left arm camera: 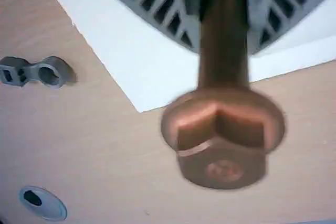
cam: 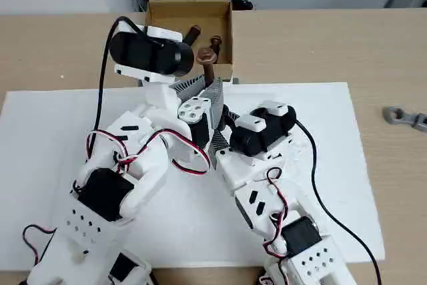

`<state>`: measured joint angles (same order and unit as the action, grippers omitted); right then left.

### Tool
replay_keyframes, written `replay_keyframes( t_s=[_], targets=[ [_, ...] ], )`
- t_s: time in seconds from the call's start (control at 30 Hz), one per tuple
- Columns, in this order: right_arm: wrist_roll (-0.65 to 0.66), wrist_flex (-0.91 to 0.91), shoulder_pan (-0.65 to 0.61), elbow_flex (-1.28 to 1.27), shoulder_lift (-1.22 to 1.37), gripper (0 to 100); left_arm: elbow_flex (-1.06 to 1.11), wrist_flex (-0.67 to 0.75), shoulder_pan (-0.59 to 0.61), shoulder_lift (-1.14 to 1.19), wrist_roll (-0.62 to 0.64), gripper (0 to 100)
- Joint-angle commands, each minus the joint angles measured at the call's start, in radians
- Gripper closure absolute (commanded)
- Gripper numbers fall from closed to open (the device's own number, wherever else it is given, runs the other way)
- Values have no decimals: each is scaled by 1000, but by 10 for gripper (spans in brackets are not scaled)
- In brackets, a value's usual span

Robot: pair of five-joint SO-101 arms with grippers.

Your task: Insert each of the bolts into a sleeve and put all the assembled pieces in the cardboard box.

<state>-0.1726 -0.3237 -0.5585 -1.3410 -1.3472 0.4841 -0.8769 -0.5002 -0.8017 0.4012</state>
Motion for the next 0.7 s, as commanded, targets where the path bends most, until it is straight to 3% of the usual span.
replay_keyframes(
  t_s=[0.0,0.67],
  targets=[
    [-8,7,8,61,2,997,-5,32,-5,-6,6,995],
    [-8,7,-7,61,1,997,35,71,-11,-5,5,995]
  ],
)
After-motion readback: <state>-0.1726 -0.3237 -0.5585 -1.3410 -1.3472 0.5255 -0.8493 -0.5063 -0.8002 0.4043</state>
